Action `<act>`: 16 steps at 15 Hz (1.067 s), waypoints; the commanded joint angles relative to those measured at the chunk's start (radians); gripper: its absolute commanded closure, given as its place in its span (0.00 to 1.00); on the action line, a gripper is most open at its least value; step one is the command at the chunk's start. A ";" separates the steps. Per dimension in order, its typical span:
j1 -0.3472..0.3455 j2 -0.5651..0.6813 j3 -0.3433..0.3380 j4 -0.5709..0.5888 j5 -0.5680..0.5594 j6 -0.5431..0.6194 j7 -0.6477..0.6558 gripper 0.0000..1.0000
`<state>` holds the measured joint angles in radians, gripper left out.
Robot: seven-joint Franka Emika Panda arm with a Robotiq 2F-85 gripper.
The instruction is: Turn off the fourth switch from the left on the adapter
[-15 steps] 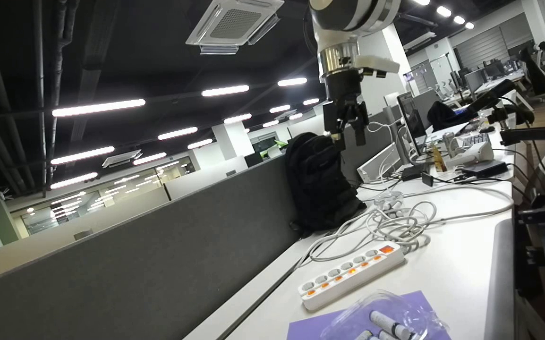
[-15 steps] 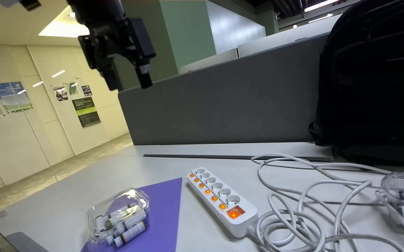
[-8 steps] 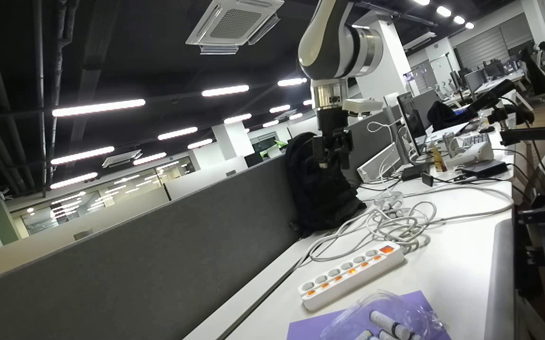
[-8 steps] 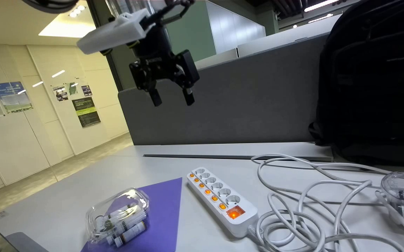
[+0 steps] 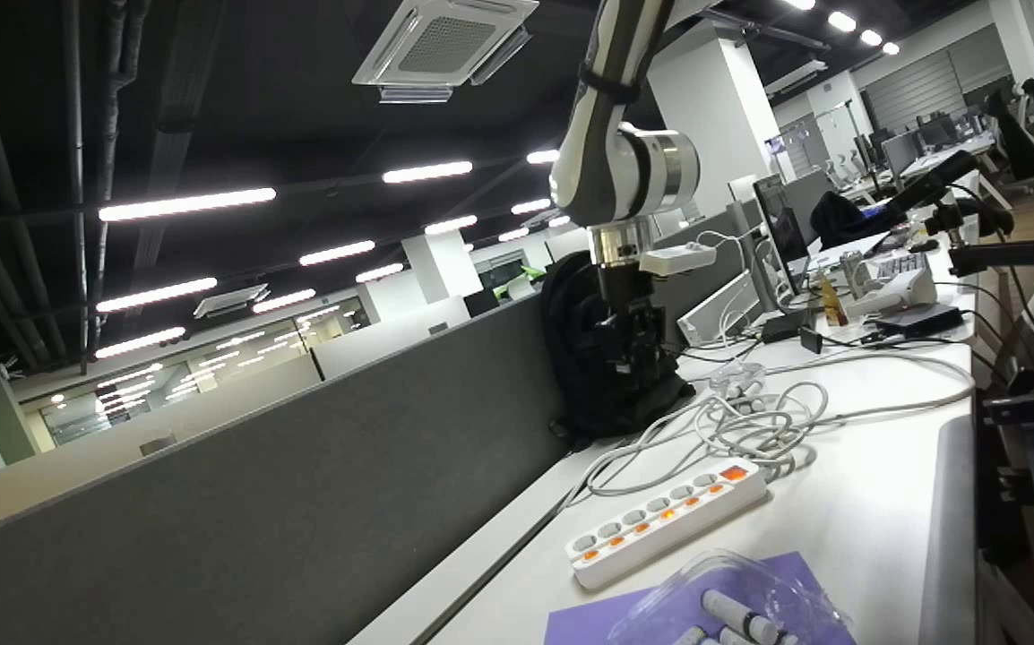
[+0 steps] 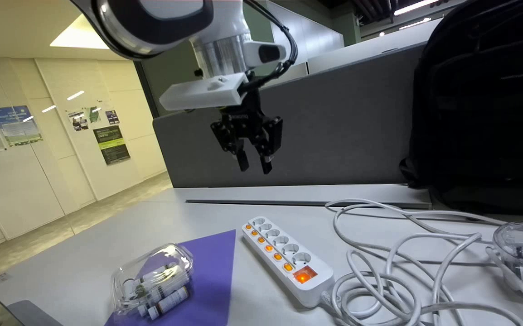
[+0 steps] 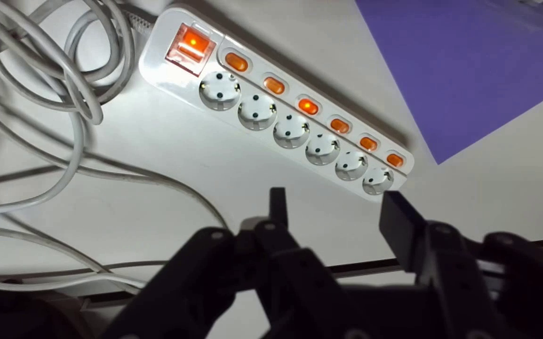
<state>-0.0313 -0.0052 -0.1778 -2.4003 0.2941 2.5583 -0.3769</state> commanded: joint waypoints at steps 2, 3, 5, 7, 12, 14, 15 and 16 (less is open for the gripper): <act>-0.041 0.125 0.041 0.087 -0.015 -0.001 0.011 0.83; -0.046 0.144 0.048 0.094 -0.031 0.002 0.020 0.89; -0.054 0.173 0.060 0.106 -0.068 -0.009 0.037 0.99; -0.058 0.195 0.069 0.112 -0.109 -0.012 0.048 1.00; -0.072 0.203 0.090 0.083 -0.167 0.003 0.040 0.99; -0.076 0.205 0.096 0.083 -0.166 0.003 0.038 0.99; -0.078 0.205 0.097 0.083 -0.166 0.003 0.037 0.99; -0.079 0.206 0.098 0.083 -0.166 0.003 0.037 0.99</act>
<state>-0.0875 0.2018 -0.1028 -2.3181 0.1380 2.5633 -0.3479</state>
